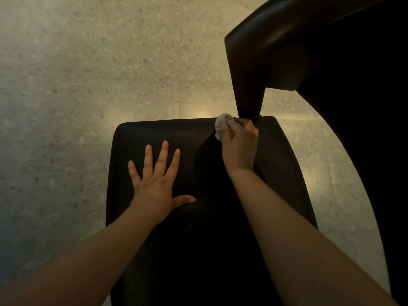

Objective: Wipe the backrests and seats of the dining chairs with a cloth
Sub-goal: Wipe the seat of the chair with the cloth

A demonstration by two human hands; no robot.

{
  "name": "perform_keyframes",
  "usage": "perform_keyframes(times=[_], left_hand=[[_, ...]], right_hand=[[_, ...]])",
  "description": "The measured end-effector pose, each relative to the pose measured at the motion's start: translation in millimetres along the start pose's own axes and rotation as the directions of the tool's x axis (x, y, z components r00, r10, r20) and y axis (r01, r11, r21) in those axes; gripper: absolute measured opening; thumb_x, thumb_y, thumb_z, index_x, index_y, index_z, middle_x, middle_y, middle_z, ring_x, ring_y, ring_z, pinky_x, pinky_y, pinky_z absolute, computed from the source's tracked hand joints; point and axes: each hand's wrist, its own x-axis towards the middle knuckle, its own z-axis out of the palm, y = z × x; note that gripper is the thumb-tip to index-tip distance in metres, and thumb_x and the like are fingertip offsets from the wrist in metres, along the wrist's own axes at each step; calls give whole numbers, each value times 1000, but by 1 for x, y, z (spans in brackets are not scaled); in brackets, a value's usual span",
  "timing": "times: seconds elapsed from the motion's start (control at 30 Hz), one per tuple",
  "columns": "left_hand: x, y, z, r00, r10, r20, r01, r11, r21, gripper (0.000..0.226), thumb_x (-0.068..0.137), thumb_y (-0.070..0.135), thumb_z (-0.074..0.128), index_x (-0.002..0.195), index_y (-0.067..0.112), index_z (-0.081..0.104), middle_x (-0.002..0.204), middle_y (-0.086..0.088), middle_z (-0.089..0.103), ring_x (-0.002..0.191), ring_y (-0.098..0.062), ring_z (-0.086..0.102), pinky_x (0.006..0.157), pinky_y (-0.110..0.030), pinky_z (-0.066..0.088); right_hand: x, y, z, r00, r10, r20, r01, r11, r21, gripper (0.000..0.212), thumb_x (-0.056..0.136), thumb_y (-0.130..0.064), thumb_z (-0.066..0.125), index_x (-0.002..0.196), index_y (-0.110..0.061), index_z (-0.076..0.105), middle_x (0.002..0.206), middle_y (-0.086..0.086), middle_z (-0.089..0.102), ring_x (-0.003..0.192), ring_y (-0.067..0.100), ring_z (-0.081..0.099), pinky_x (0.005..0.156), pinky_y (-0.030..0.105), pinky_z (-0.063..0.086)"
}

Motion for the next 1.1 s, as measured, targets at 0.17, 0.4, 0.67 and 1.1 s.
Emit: perform_keyframes(times=[0.17, 0.4, 0.67, 1.1], left_hand=[[0, 0, 2, 1000, 3, -20, -3, 1000, 0, 119, 67, 87, 45, 130, 42, -46, 142, 8, -52, 133, -28, -46, 105, -61, -20], [0, -2, 1, 1000, 17, -24, -18, 1000, -18, 119, 67, 86, 46, 132, 41, -43, 144, 8, -51, 133, -28, -45, 105, -61, -20], [1, -3, 6, 998, 20, -62, -21, 1000, -8, 118, 65, 87, 42, 136, 40, -39, 145, 8, -49, 133, -27, -45, 104, -61, -21], [-24, -25, 1, 989, -34, -147, 21, 995, -95, 102, 68, 88, 18, 143, 35, -29, 151, 7, -40, 141, -25, -33, 114, -58, -11]], right_hand=[[-20, 6, -2, 994, -20, 108, 21, 1000, -4, 32, 96, -30, 56, 126, -21, 63, 131, 2, 50, 120, 15, 43, 87, 18, 33], [6, 2, -19, 989, -133, 66, 125, 986, 110, 30, 96, -26, 58, 121, -13, 66, 120, 9, 56, 110, 17, 52, 88, 15, 38], [-12, -4, 13, 988, -110, 111, 110, 994, -1, 35, 95, -28, 57, 128, -19, 61, 130, 1, 52, 125, 17, 39, 95, 19, 27], [27, -28, 3, 993, 12, 117, -17, 999, 42, 25, 97, -21, 52, 95, -3, 70, 93, 14, 66, 92, 25, 60, 71, 15, 38]])
